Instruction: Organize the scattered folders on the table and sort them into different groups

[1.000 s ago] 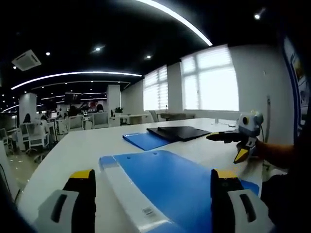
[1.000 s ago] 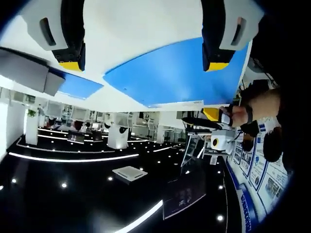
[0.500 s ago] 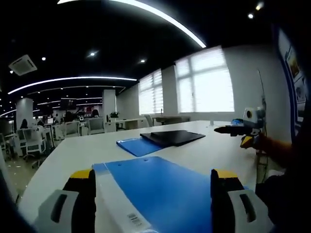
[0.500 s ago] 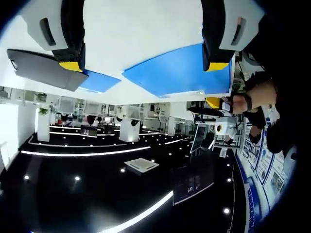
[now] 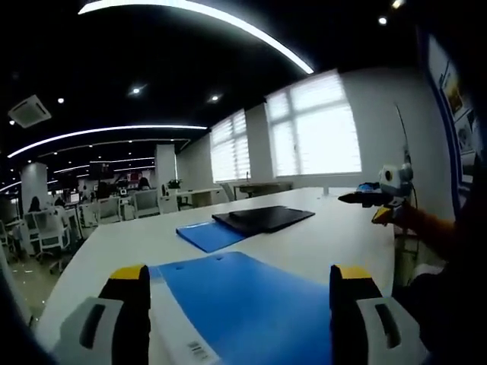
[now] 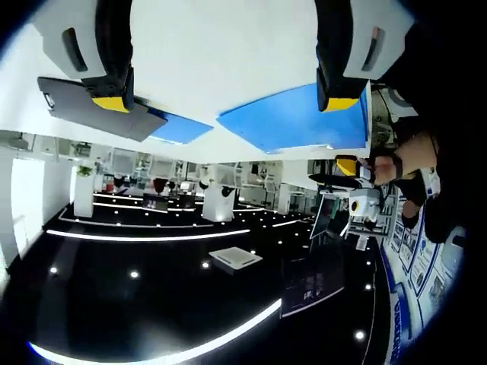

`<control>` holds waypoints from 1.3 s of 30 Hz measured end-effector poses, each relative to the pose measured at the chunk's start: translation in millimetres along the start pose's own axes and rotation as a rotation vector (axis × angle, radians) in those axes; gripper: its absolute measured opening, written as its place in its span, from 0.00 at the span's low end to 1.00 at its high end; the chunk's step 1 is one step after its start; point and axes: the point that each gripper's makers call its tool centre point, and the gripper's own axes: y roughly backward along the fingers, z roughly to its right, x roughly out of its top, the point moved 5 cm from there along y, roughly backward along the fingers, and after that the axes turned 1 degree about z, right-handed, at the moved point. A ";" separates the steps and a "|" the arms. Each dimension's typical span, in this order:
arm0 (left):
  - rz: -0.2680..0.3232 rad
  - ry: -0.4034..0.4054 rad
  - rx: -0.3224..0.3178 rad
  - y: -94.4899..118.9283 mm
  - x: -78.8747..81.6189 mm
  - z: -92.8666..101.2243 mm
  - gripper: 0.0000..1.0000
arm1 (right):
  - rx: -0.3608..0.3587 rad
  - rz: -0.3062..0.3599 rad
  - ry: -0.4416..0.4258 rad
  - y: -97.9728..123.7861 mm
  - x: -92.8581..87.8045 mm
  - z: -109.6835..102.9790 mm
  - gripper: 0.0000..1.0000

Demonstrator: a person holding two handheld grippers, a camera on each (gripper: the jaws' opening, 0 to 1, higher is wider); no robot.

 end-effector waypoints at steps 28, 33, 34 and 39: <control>-0.006 -0.038 -0.068 -25.9 36.8 15.3 0.98 | -0.082 -0.007 0.019 20.2 9.5 26.6 0.98; 0.000 -0.032 -0.091 -32.1 42.1 18.9 0.98 | -0.109 0.016 0.019 20.5 14.1 32.7 0.98; 0.000 -0.032 -0.102 -37.5 45.1 20.7 0.98 | -0.114 0.019 0.018 20.6 15.0 34.0 0.98; 0.002 -0.036 -0.129 -49.0 53.7 24.7 0.98 | -0.124 0.029 0.012 21.0 20.7 41.0 0.98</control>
